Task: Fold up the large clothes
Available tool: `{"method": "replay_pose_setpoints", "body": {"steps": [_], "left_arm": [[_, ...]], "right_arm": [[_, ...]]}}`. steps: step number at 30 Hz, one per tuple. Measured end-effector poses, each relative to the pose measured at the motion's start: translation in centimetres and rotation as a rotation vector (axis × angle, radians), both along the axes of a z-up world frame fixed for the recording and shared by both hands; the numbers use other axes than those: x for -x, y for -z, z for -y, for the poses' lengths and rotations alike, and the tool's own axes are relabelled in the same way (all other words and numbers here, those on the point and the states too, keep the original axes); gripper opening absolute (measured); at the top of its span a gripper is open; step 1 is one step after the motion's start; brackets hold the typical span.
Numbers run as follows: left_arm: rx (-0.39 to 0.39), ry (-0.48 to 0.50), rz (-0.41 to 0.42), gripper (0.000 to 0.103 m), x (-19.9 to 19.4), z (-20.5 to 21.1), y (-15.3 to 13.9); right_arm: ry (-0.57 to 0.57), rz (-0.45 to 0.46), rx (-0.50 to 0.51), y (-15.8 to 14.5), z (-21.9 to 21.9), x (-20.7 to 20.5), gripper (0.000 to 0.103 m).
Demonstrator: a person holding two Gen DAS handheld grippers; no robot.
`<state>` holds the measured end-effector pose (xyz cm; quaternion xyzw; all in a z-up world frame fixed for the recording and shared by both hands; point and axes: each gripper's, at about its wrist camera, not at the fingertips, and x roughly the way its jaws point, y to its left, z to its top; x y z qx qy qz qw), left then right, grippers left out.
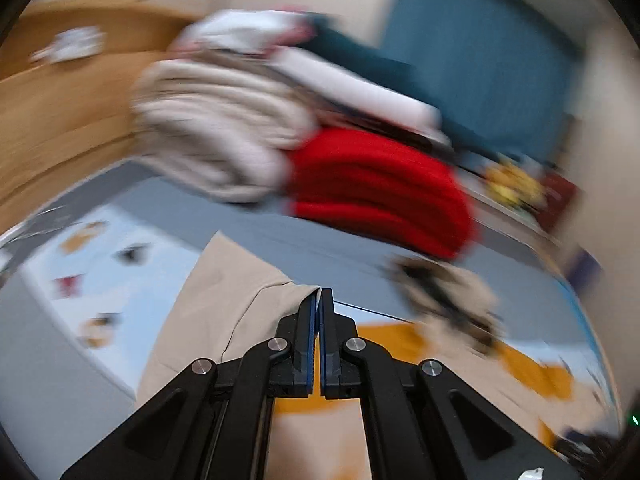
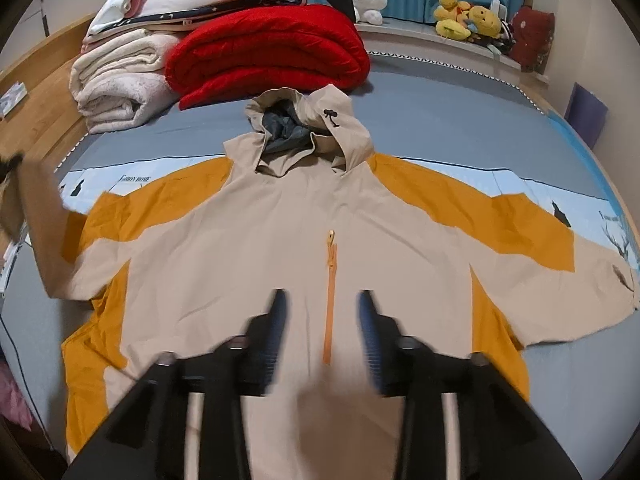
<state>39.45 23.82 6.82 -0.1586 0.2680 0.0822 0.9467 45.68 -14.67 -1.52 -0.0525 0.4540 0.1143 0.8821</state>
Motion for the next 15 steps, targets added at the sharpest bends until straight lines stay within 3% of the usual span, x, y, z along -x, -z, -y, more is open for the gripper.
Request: {"method": "replay_pose_setpoints", "body": {"steps": [5, 7, 9, 12, 15], "left_arm": [[0.061, 0.32, -0.102, 0.001, -2.7, 13.3, 2.7], [0.093, 0.441, -0.229, 0.011, -3.6, 17.1, 5.4], [0.101, 0.506, -0.352, 0.014, -3.7, 19.0, 7.2], [0.083, 0.432, -0.37, 0.014, -2.2, 17.5, 5.8], [0.129, 0.25, -0.353, 0.014, -0.9, 12.9, 2.9]], "right_arm": [[0.012, -0.019, -0.029, -0.1, 1.2, 0.4, 0.049], [0.027, -0.033, -0.046, -0.2, 1.9, 0.3, 0.049], [0.036, -0.045, -0.064, -0.3, 2.6, 0.1, 0.049], [0.049, -0.047, -0.083, -0.8, 3.2, 0.0, 0.047], [0.041, -0.049, -0.115, -1.2, 3.1, -0.1, 0.01]]}}
